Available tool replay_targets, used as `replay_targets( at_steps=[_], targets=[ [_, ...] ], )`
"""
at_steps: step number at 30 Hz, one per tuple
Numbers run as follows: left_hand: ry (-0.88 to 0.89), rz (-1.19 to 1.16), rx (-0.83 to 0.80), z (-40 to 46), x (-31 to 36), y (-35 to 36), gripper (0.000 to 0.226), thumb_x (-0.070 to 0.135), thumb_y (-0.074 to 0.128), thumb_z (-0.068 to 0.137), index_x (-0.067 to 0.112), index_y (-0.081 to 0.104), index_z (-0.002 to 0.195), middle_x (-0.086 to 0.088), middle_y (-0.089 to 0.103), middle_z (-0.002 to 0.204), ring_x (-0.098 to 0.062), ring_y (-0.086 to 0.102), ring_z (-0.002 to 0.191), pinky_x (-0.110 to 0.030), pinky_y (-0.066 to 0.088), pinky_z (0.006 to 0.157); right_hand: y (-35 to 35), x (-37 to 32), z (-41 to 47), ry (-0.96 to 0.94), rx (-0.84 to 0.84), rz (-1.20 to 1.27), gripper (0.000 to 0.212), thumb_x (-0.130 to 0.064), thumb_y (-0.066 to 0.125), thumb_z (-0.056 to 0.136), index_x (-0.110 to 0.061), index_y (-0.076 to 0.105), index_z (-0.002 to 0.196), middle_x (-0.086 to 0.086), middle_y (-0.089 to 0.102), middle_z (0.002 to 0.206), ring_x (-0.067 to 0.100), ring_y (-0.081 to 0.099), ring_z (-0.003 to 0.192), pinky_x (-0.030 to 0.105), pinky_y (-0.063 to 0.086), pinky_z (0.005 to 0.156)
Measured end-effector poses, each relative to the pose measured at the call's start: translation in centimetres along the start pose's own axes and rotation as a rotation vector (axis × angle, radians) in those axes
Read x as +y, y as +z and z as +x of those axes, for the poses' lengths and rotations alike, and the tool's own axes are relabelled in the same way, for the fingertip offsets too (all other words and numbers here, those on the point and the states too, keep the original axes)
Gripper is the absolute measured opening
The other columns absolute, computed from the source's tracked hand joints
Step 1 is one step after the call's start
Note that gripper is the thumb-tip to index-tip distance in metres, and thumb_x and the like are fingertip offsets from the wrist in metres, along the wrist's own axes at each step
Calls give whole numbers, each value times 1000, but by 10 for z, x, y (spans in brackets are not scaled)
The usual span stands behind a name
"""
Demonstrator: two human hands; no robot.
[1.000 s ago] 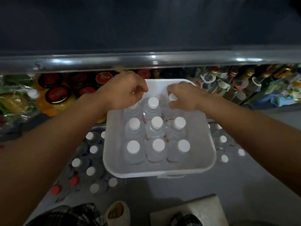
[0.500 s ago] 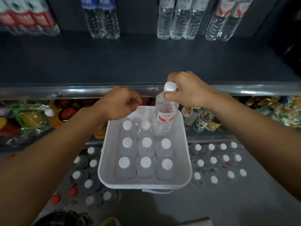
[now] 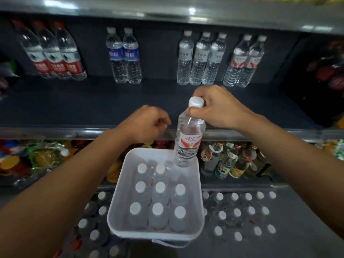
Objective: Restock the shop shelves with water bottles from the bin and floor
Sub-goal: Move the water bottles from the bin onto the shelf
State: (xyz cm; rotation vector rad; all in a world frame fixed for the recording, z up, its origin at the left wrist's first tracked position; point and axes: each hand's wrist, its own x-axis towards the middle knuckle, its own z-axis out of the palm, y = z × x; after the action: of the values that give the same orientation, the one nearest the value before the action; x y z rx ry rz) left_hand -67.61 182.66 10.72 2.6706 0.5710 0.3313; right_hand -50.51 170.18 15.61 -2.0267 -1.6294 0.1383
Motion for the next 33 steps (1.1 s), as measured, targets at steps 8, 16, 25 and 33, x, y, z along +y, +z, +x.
replay_targets(
  at_steps=[8, 16, 25, 33],
  targets=[
    [57, 3, 77, 28, 34, -14, 20, 14, 61, 88, 17, 72, 105, 1, 70, 97, -9, 61, 82, -25, 50, 79, -56, 7, -9, -17, 140, 12, 13, -27, 69, 80, -15, 62, 81, -5, 63, 74, 6, 57, 65, 19, 42, 52],
    [149, -52, 87, 77, 47, -5, 19, 14, 60, 88, 17, 73, 103, 0, 72, 97, -11, 64, 87, -28, 52, 83, -96, 33, -3, 26, 331, -205, 22, -28, 63, 79, -6, 62, 79, 2, 59, 66, 19, 52, 64, 32, 37, 56],
    [189, -59, 27, 130, 33, 36, 18, 16, 61, 91, 19, 71, 105, 4, 69, 96, -8, 63, 88, -23, 49, 79, -87, 117, 29, 132, 395, -303, 22, -29, 62, 81, -8, 57, 80, 9, 59, 79, 26, 53, 75, 28, 34, 63],
    [133, -83, 19, 164, 38, 64, 18, 15, 61, 89, 19, 73, 102, 2, 70, 96, -10, 63, 85, -25, 51, 80, -109, 181, 55, 193, 362, -309, 25, -29, 62, 79, -19, 44, 65, 4, 55, 75, 20, 49, 74, 26, 32, 66]
  ],
)
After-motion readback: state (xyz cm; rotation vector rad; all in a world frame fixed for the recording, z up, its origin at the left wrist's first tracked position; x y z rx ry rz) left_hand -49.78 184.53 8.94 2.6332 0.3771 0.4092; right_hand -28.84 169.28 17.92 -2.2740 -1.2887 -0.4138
